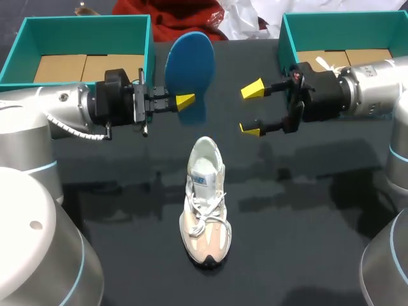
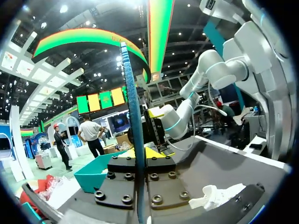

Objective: Take the shoe out of the shoebox, open the shoe tongue, remove and reinsert the insole, then place the shoe into the shoebox

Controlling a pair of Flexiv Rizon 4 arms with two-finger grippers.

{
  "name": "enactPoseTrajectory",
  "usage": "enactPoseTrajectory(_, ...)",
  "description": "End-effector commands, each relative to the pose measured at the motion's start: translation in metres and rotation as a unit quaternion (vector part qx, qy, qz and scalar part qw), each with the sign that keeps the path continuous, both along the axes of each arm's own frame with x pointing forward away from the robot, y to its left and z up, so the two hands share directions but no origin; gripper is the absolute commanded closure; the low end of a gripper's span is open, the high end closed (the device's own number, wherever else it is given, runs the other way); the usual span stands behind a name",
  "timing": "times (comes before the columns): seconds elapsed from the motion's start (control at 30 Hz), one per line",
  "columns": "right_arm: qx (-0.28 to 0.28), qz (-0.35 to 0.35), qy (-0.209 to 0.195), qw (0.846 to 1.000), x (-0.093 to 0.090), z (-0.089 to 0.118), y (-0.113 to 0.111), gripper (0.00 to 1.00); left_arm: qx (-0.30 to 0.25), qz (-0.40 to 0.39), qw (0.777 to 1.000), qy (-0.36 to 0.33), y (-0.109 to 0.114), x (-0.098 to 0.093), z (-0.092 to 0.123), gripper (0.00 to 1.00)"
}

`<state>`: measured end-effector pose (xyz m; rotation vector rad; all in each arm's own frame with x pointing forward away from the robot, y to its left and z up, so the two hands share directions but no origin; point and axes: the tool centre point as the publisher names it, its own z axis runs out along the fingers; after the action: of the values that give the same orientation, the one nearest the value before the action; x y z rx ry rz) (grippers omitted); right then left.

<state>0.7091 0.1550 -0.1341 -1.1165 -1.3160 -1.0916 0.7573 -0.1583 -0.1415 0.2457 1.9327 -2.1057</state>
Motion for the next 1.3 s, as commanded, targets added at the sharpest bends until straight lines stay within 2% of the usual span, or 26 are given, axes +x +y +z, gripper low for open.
enactPoseTrajectory(0.03,-0.001,-0.001,0.0,1.0,-0.001,-0.001,0.001,0.0,0.029,-0.001,0.988,-0.149,-0.001,0.001,0.005,1.0)
enactPoseTrajectory(0.3,-0.001,-0.001,0.0,1.0,-0.001,-0.001,0.001,0.0,0.057,-0.037,0.964,-0.258,0.004,0.003,0.009,1.0)
enactPoseTrajectory(0.37,-0.001,-0.001,0.0,1.0,-0.001,-0.001,0.001,0.0,0.093,-0.019,0.947,-0.308,0.005,0.002,0.009,1.0)
enactPoseTrajectory(0.4,-0.001,-0.001,0.0,1.0,-0.001,-0.001,0.001,0.0,0.119,-0.013,0.929,-0.351,0.005,0.002,0.007,1.0)
enactPoseTrajectory(0.83,-0.001,-0.001,0.0,1.0,-0.001,-0.001,0.001,0.0,0.119,-0.013,0.929,-0.351,0.005,0.002,0.007,1.0)
enactPoseTrajectory(1.3,-0.001,-0.001,0.0,1.0,-0.001,-0.001,0.001,0.0,0.159,-0.011,0.851,-0.501,0.015,0.034,-0.002,1.0)
